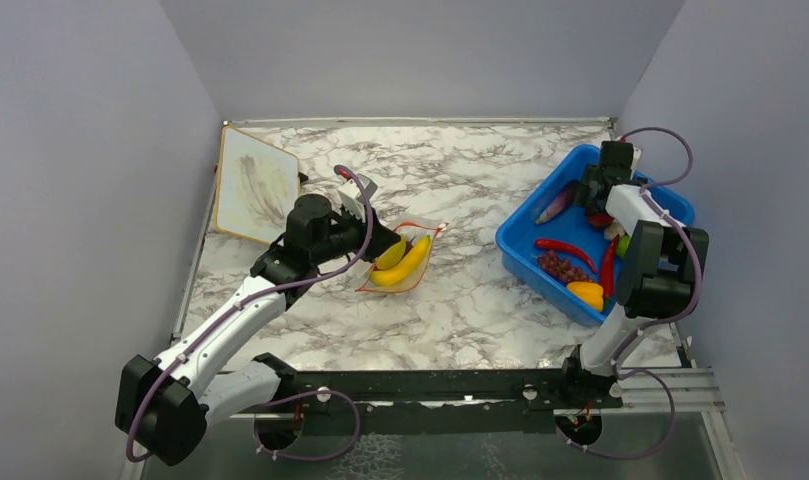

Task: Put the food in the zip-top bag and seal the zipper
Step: Pick up the fake fruit from the bin.

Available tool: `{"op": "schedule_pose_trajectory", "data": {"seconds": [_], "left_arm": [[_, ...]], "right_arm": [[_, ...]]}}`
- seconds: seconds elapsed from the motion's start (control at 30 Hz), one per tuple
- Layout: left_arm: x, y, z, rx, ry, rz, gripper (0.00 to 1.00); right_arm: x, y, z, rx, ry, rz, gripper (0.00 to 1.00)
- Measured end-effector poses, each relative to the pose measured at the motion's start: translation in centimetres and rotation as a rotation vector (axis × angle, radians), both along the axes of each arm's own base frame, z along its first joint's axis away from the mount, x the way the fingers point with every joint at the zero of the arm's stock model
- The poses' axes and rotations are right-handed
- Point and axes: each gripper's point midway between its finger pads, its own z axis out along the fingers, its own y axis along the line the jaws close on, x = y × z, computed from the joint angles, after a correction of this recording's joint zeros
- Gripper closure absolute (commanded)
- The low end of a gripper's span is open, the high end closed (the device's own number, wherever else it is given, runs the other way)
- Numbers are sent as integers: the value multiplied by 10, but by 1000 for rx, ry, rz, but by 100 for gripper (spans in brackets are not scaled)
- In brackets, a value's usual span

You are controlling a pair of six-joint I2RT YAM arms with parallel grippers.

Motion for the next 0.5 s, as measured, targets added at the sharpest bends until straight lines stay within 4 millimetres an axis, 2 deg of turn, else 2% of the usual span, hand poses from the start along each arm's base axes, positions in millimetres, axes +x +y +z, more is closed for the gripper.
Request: {"op": "schedule_pose_trajectory", "data": {"seconds": [0.23,0.5], "left_arm": [[-1,1,-3,7,11,0,100],[-2,1,-2,7,8,-1,100]], "right_arm": [[5,-5,-13,10,19,12,17],[6,-2,-22,32,39,39,35]]}}
